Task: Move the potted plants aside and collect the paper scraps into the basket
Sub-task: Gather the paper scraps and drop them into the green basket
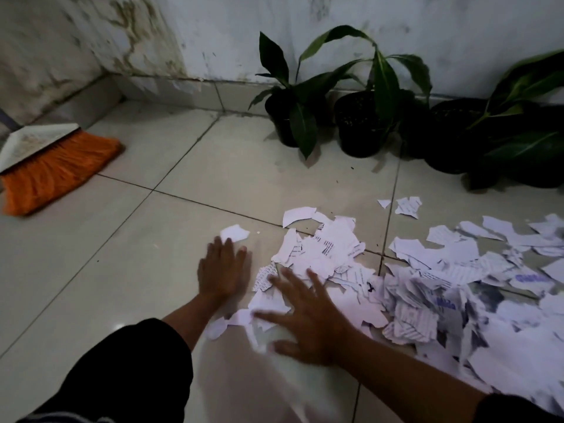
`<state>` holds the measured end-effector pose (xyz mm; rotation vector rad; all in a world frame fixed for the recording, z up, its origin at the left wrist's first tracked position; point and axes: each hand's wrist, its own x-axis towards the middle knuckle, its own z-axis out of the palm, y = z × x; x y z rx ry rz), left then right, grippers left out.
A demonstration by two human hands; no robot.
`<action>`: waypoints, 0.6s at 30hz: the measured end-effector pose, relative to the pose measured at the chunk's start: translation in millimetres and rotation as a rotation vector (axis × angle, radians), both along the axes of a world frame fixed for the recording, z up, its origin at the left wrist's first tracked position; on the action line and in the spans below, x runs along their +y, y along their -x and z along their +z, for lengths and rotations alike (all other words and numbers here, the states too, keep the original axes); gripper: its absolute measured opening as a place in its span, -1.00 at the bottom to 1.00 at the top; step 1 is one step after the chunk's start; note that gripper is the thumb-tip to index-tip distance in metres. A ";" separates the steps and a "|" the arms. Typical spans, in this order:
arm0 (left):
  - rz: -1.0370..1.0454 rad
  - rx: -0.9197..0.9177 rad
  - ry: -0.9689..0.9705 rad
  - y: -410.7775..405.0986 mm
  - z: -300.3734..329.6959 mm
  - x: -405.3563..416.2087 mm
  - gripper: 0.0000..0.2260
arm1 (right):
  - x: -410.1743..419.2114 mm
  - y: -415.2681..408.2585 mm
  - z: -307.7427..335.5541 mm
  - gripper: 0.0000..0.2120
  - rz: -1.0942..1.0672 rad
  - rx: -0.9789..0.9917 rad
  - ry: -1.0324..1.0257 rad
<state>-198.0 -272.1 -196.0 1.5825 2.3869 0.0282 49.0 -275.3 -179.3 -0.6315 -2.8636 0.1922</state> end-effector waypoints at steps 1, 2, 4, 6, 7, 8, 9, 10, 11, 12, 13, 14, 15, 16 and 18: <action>-0.151 0.014 -0.046 -6.0 -8.5 1.4 -0.49 | -6.1 5.4 -2.6 -0.54 0.072 -0.026 -0.027; -0.280 -0.026 -0.103 -19.5 -7.7 1.9 -0.49 | -10.3 9.0 -4.1 -0.57 0.095 -0.040 -0.055; -0.358 -0.222 -0.175 -57.6 15.5 5.7 -0.45 | -8.9 9.8 -4.3 -0.60 0.006 -0.016 -0.083; -0.329 -0.397 -0.223 -85.4 36.6 14.0 -0.52 | 2.8 3.6 -1.3 -0.65 -0.142 0.050 -0.099; -0.330 -0.427 -0.263 -94.0 42.8 20.4 -0.53 | 10.6 -1.8 0.6 -0.69 -0.217 0.081 -0.115; -0.325 -0.448 -0.314 -101.5 50.2 24.9 -0.52 | 18.8 -8.4 3.6 -0.73 -0.296 0.108 -0.127; -0.312 -0.427 -0.382 -103.1 53.4 28.3 -0.51 | 26.7 -15.1 6.6 -0.72 -0.378 0.127 -0.131; -0.257 -0.372 -0.464 -102.8 54.0 29.5 -0.51 | 33.5 -21.0 9.0 -0.67 -0.456 0.133 -0.124; -0.170 -0.278 -0.528 -100.0 50.6 29.4 -0.52 | 39.0 -26.4 11.0 -0.59 -0.523 0.130 -0.103; -0.057 -0.161 -0.559 -97.2 43.9 24.9 -0.53 | 42.8 -30.8 11.8 -0.51 -0.579 0.121 -0.073; 0.066 -0.025 -0.546 -96.4 37.8 15.4 -0.54 | 45.4 -34.1 10.5 -0.43 -0.625 0.105 -0.036; 0.180 0.084 -0.501 -96.0 29.0 2.2 -0.56 | 46.8 -37.0 8.2 -0.35 -0.661 0.083 0.001; 0.306 0.138 -0.458 -96.7 19.1 -12.8 -0.58 | 47.4 -38.7 5.0 -0.30 -0.688 0.060 0.038; 0.455 0.145 -0.454 -98.0 9.4 -27.9 -0.57 | 47.2 -40.5 1.1 -0.28 -0.706 0.039 0.071; 0.666 0.057 -0.433 -99.6 -2.5 -51.1 -0.52 | 44.7 -42.5 -4.6 -0.30 -0.719 0.012 0.120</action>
